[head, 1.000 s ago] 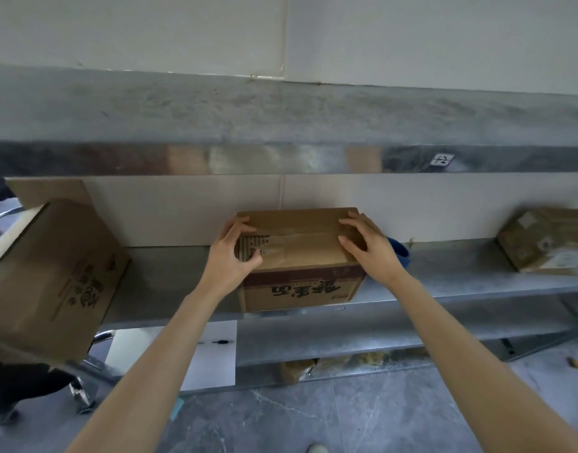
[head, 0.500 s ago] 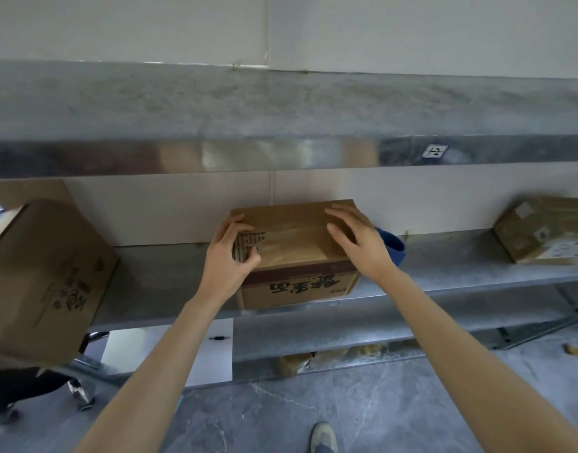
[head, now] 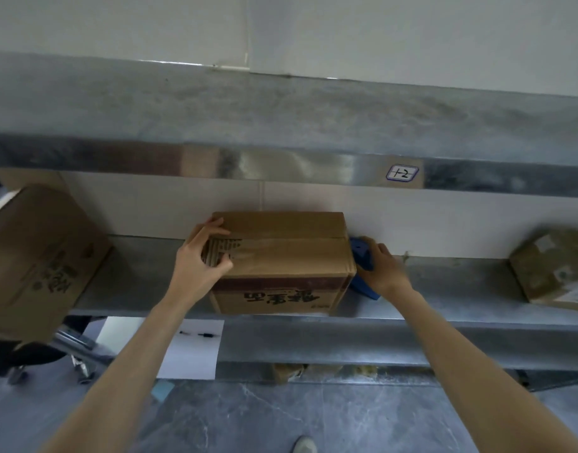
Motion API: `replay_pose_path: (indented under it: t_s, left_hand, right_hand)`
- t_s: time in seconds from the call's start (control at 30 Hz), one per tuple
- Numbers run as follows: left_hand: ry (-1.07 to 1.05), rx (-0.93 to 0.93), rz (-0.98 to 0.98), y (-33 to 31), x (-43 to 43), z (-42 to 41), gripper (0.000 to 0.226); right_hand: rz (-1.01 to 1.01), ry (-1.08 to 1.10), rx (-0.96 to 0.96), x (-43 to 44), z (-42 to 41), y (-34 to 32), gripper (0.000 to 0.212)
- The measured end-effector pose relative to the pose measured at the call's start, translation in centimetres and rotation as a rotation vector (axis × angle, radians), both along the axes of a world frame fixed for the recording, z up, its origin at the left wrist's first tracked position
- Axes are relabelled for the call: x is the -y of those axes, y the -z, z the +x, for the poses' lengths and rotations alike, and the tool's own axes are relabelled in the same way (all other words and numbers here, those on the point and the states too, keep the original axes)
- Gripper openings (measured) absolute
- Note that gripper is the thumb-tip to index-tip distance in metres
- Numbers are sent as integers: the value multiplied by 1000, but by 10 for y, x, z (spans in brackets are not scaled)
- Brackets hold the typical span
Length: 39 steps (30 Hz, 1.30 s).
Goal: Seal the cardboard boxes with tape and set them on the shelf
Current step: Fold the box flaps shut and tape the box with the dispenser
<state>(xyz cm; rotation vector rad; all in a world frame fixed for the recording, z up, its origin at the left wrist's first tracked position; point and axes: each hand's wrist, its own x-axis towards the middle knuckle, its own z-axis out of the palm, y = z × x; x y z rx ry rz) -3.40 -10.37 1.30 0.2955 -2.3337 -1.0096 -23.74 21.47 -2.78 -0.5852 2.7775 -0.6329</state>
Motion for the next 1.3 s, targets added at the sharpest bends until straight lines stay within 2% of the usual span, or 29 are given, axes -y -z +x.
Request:
replay_pose_path:
  t_s: [0.2,0.37,0.83,0.93,1.03,1.2,1.3]
  left_hand:
    - [-71,20,11,-2,-8,-3,40]
    - [-99,20,34,-1,-13,-4,39]
    - [-64,50,50,-4,-10,-1,40]
    - [-58,38,65,-3,-9,-2,41]
    - [-61,23,80,0,-8,-3,40]
    - [-52,-12,97,5,-8,-4,38]
    - [-29,-4,99,4,-7,-4,37]
  right_hand:
    - [29,-59,12,-7,-15,8,69]
    - [167,-151,55,-8,-21,16,77]
    - [94,-146,255,-5,-43,5,86]
    - [56,-120,218,-5,-42,4,85]
    - [-13,-41,159,-9,-34,0,75]
    - [-125,40,-85,-14,-16,-40,64]
    - [-106,44,-215,-17,-4,-70,61]
